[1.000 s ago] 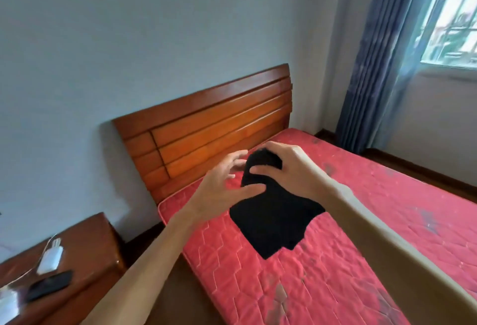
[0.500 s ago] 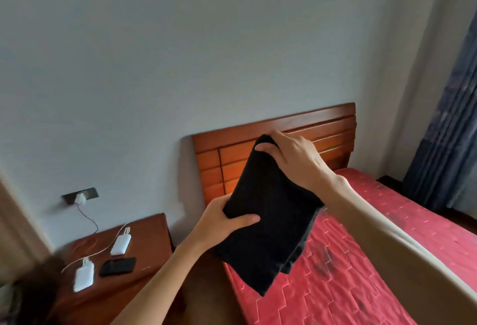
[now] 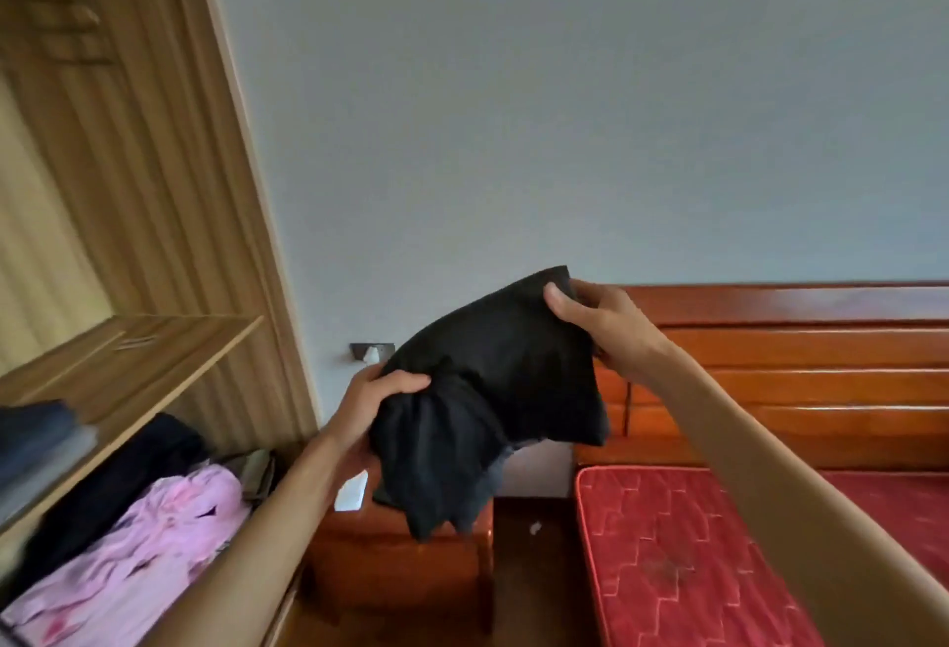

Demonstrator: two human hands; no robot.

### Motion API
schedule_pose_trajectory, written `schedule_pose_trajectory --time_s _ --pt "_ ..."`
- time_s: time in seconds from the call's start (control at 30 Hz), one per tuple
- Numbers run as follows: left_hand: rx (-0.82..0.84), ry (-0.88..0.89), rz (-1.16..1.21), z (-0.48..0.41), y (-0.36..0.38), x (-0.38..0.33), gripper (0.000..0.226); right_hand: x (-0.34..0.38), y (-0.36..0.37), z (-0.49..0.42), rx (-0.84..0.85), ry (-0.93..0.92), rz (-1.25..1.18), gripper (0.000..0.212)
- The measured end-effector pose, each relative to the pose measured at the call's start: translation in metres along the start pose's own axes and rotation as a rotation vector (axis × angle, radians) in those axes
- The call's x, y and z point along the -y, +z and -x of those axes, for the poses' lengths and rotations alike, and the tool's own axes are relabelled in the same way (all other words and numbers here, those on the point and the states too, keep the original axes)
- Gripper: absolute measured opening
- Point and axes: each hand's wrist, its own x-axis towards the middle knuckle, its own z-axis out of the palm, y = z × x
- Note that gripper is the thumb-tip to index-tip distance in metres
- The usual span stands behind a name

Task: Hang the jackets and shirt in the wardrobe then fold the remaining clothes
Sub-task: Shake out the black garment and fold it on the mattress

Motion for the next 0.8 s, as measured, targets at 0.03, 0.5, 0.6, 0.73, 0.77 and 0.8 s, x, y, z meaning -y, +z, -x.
schedule_pose_trajectory --time_s 0.03,0.5,0.6,0.73,0.77,0.8 --pt "-0.031 0.014 0.002 -0.007 -0.011 -0.008 0.038 -0.013 0.005 -0.018 0.090 0.057 -0.061 0.052" --pt "-0.614 0.044 -0.216 -0.033 -0.172 -0.063 0.057 -0.079 0.171 -0.237 0.418 0.078 -0.101 0.037" --pt "-0.945 0.098 -0.149 -0.031 -0.217 -0.050 0.040 -0.099 0.228 -0.263 0.502 0.152 -0.162 0.039" --pt "-1.174 0.180 -0.143 -0.031 -0.277 -0.026 0.032 -0.125 0.307 -0.285 0.557 0.230 -0.190 0.028" --pt "-1.210 0.201 -0.197 -0.033 -0.290 -0.022 0.030 -0.135 0.327 -0.291 0.550 0.220 -0.161 0.029" --pt "-1.236 0.211 -0.274 -0.034 -0.305 -0.017 0.029 -0.146 0.348 -0.297 0.538 0.198 -0.121 0.030"
